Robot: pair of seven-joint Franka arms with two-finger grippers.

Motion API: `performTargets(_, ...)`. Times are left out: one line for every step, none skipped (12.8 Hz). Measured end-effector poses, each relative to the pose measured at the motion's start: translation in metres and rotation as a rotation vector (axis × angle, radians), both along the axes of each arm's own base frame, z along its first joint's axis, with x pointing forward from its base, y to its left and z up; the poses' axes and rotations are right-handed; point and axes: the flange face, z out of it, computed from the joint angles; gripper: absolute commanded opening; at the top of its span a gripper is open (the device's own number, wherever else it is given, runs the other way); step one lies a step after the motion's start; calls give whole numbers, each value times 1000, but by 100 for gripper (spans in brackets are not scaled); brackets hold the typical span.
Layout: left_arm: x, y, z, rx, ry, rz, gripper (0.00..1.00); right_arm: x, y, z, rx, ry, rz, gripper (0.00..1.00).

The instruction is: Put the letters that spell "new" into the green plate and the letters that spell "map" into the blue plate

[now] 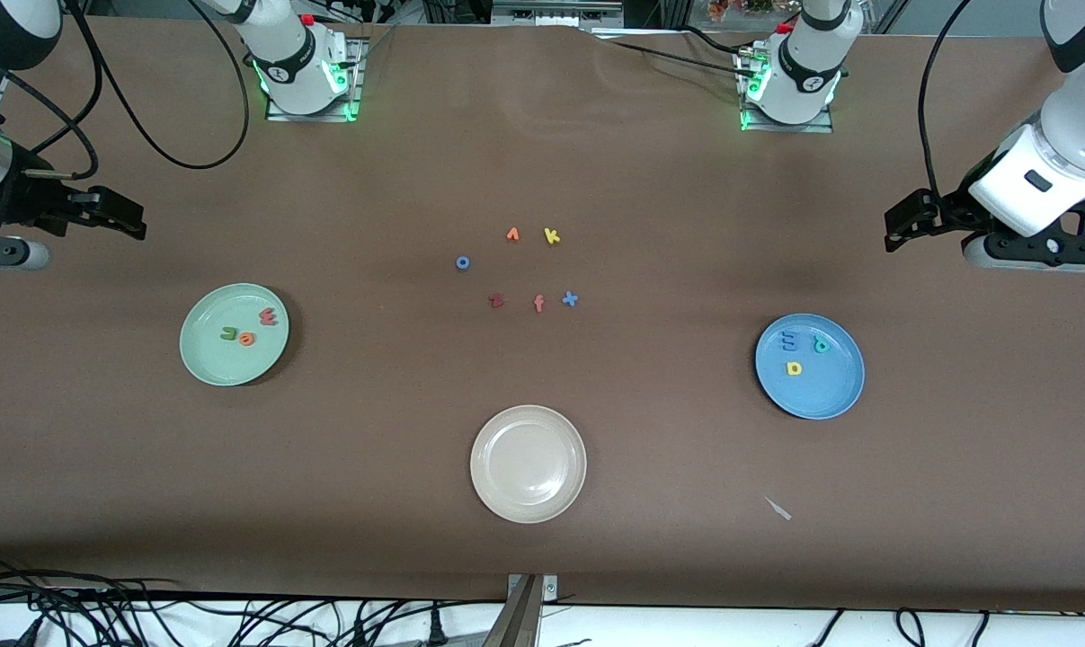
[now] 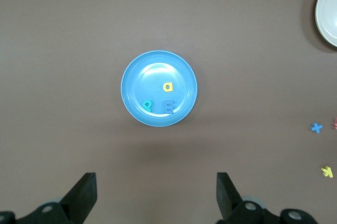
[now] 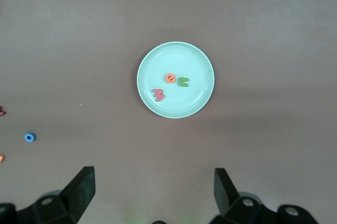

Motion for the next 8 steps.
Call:
performTargets(-1,1,-1,1,9,1,100,0,-3,-1,2,1,-6,100)
performTargets(-2,2,-2,2,21,2,100,0,-4,-2,2,3,-8,100)
performTargets(-2,2,-2,2,26,3,100,0,-4,-4,2,7,-7,100)
performTargets(-2,3,-3,2,29,4,100,1,-3,-6,2,11,-5,100)
performTargets(-2,4,-3,3,31,4,100,1,-2,-8,1,14,-4,100)
performTargets(-2,4,-4,3,32,4,100,1,-1,-9,1,16,-2,100)
performTargets(-2,4,-4,3,32,3,100,2,-1,-9,1,18,-1,100)
performTargets(-2,3,-4,3,32,3,100,2,-1,-10,1,19,-1,100)
